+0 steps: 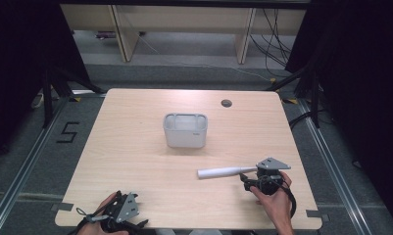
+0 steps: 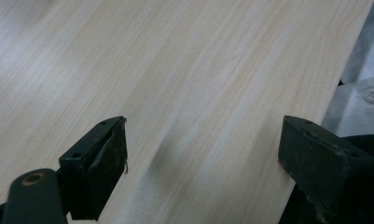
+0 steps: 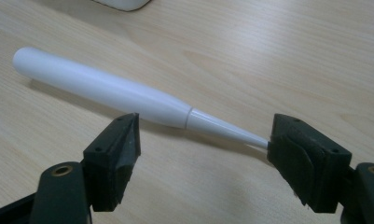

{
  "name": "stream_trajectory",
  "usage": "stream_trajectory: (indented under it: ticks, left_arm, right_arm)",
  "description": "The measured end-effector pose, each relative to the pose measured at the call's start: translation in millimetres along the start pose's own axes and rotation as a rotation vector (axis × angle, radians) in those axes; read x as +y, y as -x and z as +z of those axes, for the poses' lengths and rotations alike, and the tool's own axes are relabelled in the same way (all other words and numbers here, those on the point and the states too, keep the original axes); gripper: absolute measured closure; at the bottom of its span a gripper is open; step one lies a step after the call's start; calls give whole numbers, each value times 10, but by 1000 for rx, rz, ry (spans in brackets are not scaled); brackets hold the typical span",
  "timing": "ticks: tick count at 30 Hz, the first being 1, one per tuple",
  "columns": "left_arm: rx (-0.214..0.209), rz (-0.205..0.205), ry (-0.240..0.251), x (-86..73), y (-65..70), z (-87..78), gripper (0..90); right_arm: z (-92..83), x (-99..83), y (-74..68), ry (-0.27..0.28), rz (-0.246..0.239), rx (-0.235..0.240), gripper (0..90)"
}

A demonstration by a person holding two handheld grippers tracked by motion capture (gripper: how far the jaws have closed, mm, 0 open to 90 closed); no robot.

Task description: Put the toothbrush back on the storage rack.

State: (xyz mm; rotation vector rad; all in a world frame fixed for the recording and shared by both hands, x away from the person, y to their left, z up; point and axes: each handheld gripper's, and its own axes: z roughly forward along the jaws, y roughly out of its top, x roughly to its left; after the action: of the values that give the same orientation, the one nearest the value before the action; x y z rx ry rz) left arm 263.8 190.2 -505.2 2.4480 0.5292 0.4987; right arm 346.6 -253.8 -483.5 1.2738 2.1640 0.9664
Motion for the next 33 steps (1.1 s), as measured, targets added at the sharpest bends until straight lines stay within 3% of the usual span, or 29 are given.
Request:
stream_trajectory:
  ticks: [2,5,6,9,13,14,18,20,21,22,23,26,28,30,32,33]
  left_arm:
    - [2,0,0,0,-4,3,153]
    - [1,-1,0,-1,0,0,153]
    - [2,-2,0,-1,-1,3,153]
    - [2,-3,0,-1,-4,4,153]
    - [2,-4,0,-3,-6,10,153]
    - [2,-3,-1,-2,-2,11,153]
    - [1,-6,-2,-4,0,17,153]
    - [1,-5,-1,-1,0,16,153]
    - [1,-5,1,-1,1,15,153]
    - [1,-3,0,-1,1,15,153]
    - [1,-6,-2,-3,-1,17,153]
    - [1,-6,-1,-1,-1,15,153]
    - [1,-3,1,-1,-1,13,153]
    - [1,-3,-1,-2,-4,12,153]
    - [2,-2,2,0,-4,10,153]
    - [0,-2,3,1,-2,9,153]
  right_arm:
    - [18,5,10,13,-32,-5,258]
    - [11,15,-15,-7,-11,6,261]
    - [27,21,-49,10,7,3,262]
    - [28,52,-51,8,-20,6,263]
    - [27,90,-96,8,-11,7,266]
    - [38,120,-115,25,-33,19,336]
    - [54,190,-160,56,-70,50,429]
    - [71,233,-217,53,-65,74,488]
    - [102,279,-255,63,-78,90,574]
    - [102,279,-255,63,-78,90,574]
    - [139,324,-329,67,-67,122,627]
    - [189,369,-411,43,-72,148,675]
    - [298,416,-504,37,-119,168,735]
    - [317,419,-527,20,-112,173,746]
    - [403,451,-579,16,-157,178,785]
    - [403,451,-579,16,-157,178,785]
